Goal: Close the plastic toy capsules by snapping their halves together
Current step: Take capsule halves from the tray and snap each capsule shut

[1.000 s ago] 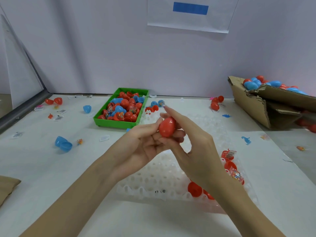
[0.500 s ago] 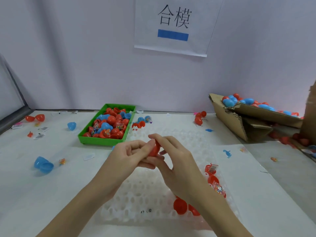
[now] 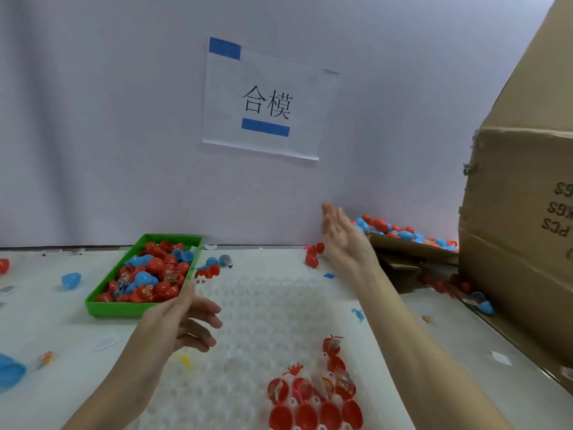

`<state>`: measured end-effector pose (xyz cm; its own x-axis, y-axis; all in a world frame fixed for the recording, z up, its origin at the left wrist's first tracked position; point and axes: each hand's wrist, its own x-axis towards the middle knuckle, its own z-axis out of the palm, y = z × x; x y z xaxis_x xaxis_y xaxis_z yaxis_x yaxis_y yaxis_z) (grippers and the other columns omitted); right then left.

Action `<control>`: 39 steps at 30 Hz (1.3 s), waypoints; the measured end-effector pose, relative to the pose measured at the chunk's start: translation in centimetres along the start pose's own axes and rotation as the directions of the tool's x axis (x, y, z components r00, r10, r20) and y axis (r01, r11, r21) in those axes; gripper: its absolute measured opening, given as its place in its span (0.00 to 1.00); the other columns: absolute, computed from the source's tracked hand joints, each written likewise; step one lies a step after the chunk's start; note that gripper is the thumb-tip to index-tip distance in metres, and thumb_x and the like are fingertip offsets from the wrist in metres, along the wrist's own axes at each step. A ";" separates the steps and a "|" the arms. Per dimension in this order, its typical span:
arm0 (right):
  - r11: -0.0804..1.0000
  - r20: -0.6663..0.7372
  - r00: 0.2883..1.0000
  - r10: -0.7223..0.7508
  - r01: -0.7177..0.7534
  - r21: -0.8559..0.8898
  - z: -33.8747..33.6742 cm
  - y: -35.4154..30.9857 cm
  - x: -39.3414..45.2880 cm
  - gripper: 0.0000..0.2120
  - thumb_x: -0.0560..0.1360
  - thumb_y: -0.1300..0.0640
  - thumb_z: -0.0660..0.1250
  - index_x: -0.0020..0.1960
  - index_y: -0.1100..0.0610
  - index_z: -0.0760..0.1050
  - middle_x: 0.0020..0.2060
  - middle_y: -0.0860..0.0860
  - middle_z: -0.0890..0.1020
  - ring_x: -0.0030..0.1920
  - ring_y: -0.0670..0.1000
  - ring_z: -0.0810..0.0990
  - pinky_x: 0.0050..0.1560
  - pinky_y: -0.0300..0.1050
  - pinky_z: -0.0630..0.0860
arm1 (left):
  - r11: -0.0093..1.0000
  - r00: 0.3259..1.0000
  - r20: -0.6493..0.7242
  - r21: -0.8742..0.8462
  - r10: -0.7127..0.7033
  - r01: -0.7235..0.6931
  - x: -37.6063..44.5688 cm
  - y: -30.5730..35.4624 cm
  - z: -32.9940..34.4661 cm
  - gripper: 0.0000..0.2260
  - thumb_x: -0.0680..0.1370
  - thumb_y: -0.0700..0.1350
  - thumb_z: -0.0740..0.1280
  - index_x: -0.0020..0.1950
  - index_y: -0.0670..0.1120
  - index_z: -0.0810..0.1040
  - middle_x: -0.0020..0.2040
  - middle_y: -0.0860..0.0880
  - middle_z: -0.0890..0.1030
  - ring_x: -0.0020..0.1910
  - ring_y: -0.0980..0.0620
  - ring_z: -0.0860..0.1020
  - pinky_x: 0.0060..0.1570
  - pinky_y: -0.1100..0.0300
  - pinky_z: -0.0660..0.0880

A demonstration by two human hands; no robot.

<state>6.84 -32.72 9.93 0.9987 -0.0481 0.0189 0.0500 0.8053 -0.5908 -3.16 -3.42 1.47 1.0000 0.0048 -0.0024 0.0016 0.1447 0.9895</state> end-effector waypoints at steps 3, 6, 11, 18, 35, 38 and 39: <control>0.882 0.055 0.998 0.042 -0.011 -0.472 -1.9 2.4 -1.6 0.15 0.84 0.59 0.63 0.69 0.60 0.76 0.64 0.55 0.82 0.62 0.52 0.82 0.60 0.43 0.78 | 1.000 1.000 0.017 0.022 0.007 -0.007 -0.1 0.1 0.0 0.26 0.79 0.63 0.63 0.43 0.42 0.87 0.41 0.37 0.85 0.33 0.41 0.83 0.32 0.56 0.80; 0.539 0.163 0.987 0.004 0.135 -0.831 -2.8 4.6 -4.8 0.09 0.83 0.60 0.65 0.58 0.57 0.84 0.51 0.52 0.87 0.49 0.51 0.86 0.47 0.40 0.80 | 0.989 0.994 0.087 0.123 0.069 -0.080 -0.9 0.3 0.4 0.20 0.78 0.59 0.66 0.42 0.45 0.87 0.39 0.40 0.84 0.32 0.45 0.80 0.32 0.57 0.78; 0.164 0.299 0.954 -0.020 0.298 -0.940 -2.7 7.1 -7.7 0.09 0.83 0.59 0.66 0.53 0.52 0.85 0.42 0.46 0.87 0.41 0.46 0.85 0.40 0.35 0.78 | 0.835 0.914 0.379 0.447 0.148 -0.320 -2.6 0.6 1.3 0.06 0.75 0.57 0.74 0.45 0.56 0.84 0.43 0.52 0.85 0.37 0.56 0.81 0.40 0.63 0.79; -0.057 0.360 0.932 0.030 0.362 -0.931 -3.9 6.5 -8.9 0.08 0.82 0.57 0.67 0.53 0.50 0.85 0.40 0.41 0.86 0.41 0.43 0.84 0.45 0.36 0.81 | 0.538 0.719 0.674 0.549 0.168 -0.640 -4.2 -2.0 3.4 0.07 0.81 0.53 0.70 0.58 0.60 0.78 0.57 0.64 0.79 0.63 0.58 0.74 0.60 0.64 0.71; -0.143 0.383 0.921 0.072 0.389 -0.910 -3.9 7.5 -9.1 0.08 0.82 0.56 0.67 0.52 0.50 0.85 0.38 0.41 0.85 0.41 0.39 0.83 0.43 0.29 0.77 | 0.467 0.716 0.586 0.547 0.379 -0.695 -4.2 -2.5 4.0 0.09 0.79 0.54 0.73 0.51 0.50 0.86 0.47 0.59 0.83 0.49 0.57 0.81 0.51 0.63 0.78; -0.005 0.357 0.928 0.106 0.359 -0.933 -3.3 7.1 -9.5 0.09 0.83 0.58 0.65 0.53 0.50 0.84 0.41 0.43 0.86 0.42 0.43 0.85 0.42 0.34 0.78 | 0.602 0.824 0.375 0.562 0.425 -0.566 -3.6 -2.0 3.4 0.04 0.77 0.51 0.75 0.45 0.52 0.85 0.43 0.58 0.84 0.44 0.55 0.84 0.46 0.63 0.80; 0.034 0.349 0.928 0.130 0.347 -0.937 -3.1 7.1 -9.7 0.10 0.83 0.58 0.65 0.54 0.50 0.84 0.42 0.44 0.87 0.43 0.44 0.86 0.41 0.34 0.78 | 0.654 0.862 0.290 0.563 0.417 -0.506 -3.3 -1.9 3.1 0.03 0.77 0.49 0.76 0.44 0.52 0.85 0.42 0.58 0.85 0.43 0.56 0.85 0.45 0.63 0.80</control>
<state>-2.50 -28.38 3.07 0.9380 0.2659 0.2223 0.3363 -0.5430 -0.7695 -6.40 -6.83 0.03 0.8637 -0.2223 0.4523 -0.5017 -0.4652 0.7293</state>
